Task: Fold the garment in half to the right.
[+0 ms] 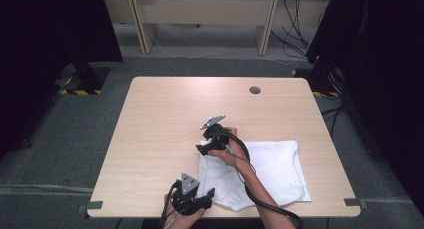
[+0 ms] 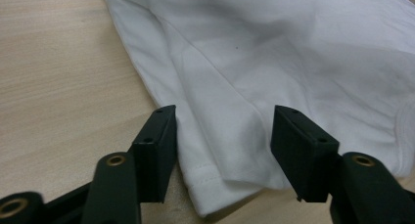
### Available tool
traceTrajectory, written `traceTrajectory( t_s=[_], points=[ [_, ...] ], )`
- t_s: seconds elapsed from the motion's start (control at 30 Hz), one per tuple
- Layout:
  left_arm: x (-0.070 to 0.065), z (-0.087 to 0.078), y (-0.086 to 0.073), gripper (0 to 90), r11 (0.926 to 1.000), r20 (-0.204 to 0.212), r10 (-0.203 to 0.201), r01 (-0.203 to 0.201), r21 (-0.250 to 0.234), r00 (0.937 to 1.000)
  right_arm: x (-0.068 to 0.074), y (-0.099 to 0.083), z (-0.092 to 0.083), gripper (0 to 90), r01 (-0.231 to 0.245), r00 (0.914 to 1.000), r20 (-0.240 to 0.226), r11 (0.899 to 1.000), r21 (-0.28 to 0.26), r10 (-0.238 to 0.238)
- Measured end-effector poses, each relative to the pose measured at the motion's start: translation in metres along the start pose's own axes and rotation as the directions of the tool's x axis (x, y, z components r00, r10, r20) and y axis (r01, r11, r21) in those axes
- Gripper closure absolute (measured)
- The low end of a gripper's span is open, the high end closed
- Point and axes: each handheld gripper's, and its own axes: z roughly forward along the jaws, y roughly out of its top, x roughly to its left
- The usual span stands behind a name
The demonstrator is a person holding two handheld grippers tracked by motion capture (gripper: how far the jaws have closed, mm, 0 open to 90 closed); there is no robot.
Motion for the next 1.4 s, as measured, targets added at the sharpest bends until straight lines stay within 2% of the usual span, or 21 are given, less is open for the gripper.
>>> traceTrajectory(
  t_s=[0.27,0.37,0.4,0.43,0.47,0.5,0.53,0.57,0.6,0.7,0.8,1.07,1.1,1.13,1.17,1.2,1.23,1.27,1.3,1.33,1.4],
  points=[
    [0.001,0.0,-0.001,58.5,0.9998,0.009,0.017,-0.017,-0.009,0.9998,-0.004,-0.004,0.005,54.4,0.027,0.9996,-0.007,0.999,0.029,-0.027],
    [0.002,-0.002,0.001,66.4,0.9985,0.016,0.031,-0.031,-0.045,0.9994,-0.005,-0.005,0.005,63.6,0.033,0.9991,-0.029,0.999,0.027,-0.032],
    [0.002,-0.002,0.001,73.9,0.9985,0.016,0.031,-0.031,-0.045,0.9994,-0.005,-0.005,0.005,63.6,0.033,0.9991,-0.029,0.999,0.027,-0.032],
    [0.002,-0.002,0.001,73.9,0.9985,0.016,0.031,-0.031,-0.045,0.9994,-0.006,-0.006,0.004,63.6,0.046,0.9986,-0.025,0.999,0.023,-0.046],
    [0.002,-0.003,0.002,73.9,0.9972,0.025,0.034,-0.032,-0.067,0.9991,-0.006,-0.006,0.004,73.6,0.046,0.9986,-0.025,0.999,0.023,-0.046],
    [0.002,-0.003,0.002,80.1,0.9972,0.025,0.034,-0.032,-0.067,0.9991,-0.006,-0.006,0.004,73.6,0.046,0.9986,-0.025,0.999,0.023,-0.046],
    [0.002,-0.003,0.002,80.1,0.9972,0.025,0.034,-0.032,-0.067,0.9991,-0.007,-0.006,0.0,73.6,0.047,0.9985,-0.029,0.999,0.006,-0.046],
    [0.001,-0.004,0.004,80.1,0.9953,0.027,0.037,-0.035,-0.09,0.9989,-0.007,-0.006,0.0,78.7,0.047,0.9985,-0.029,0.999,0.006,-0.046],
    [0.001,-0.004,0.004,83.3,0.9953,0.027,0.037,-0.035,-0.09,0.9989,-0.007,-0.006,0.0,78.7,0.047,0.9985,-0.029,0.999,0.006,-0.046],
    [0.0,-0.005,0.005,84.2,0.9939,0.025,0.042,-0.039,-0.103,0.9988,-0.009,-0.006,-0.005,80.9,0.055,0.9981,-0.026,0.998,-0.015,-0.055],
    [-0.002,-0.008,0.008,84.7,0.9916,0.024,0.052,-0.048,-0.12,0.9984,-0.01,-0.005,-0.017,81.5,0.052,0.9983,-0.022,0.997,-0.062,-0.054],
    [-0.012,-0.019,0.022,85.3,0.9811,0.037,0.083,-0.075,-0.179,0.9959,-0.014,-0.003,-0.031,81.4,0.029,0.9992,-0.025,0.994,-0.109,-0.032],
    [-0.016,-0.02,0.029,85.3,0.9776,0.047,0.094,-0.084,-0.193,0.9944,-0.018,-0.002,-0.041,81.5,0.016,0.9993,-0.031,0.991,-0.135,-0.021],
    [-0.016,-0.02,0.029,85.2,0.9776,0.047,0.094,-0.084,-0.193,0.9944,-0.018,-0.002,-0.041,81.5,0.016,0.9993,-0.031,0.991,-0.135,-0.021],
    [-0.016,-0.02,0.029,85.2,0.9776,0.047,0.094,-0.084,-0.193,0.9944,-0.022,-0.001,-0.052,81.5,0.003,0.9993,-0.035,0.986,-0.165,-0.009],
    [-0.022,-0.023,0.038,85.2,0.9726,0.061,0.114,-0.099,-0.21,0.9916,-0.022,-0.001,-0.052,81.5,0.003,0.9993,-0.035,0.986,-0.165,-0.009],
    [-0.022,-0.023,0.038,85.3,0.9726,0.061,0.114,-0.099,-0.21,0.9916,-0.022,-0.001,-0.052,81.5,0.003,0.9993,-0.035,0.986,-0.165,-0.009],
    [-0.029,-0.024,0.045,85.3,0.9671,0.077,0.13,-0.11,-0.23,0.9885,-0.027,-0.001,-0.066,81.5,-0.007,0.9993,-0.038,0.982,-0.191,-0.001],
    [-0.029,-0.024,0.045,85.3,0.9671,0.077,0.13,-0.11,-0.23,0.9885,-0.027,-0.001,-0.066,81.5,-0.007,0.9993,-0.038,0.982,-0.191,-0.001],
    [-0.029,-0.024,0.045,85.3,0.9671,0.077,0.13,-0.11,-0.23,0.9885,-0.032,-0.002,-0.077,81.5,-0.011,0.9995,-0.03,0.979,-0.205,0.005],
    [-0.036,-0.025,0.053,85.3,0.9617,0.092,0.149,-0.123,-0.245,0.9846,-0.036,-0.003,-0.084,81.6,-0.024,0.9992,-0.037,0.976,-0.219,0.016]
  ],
)
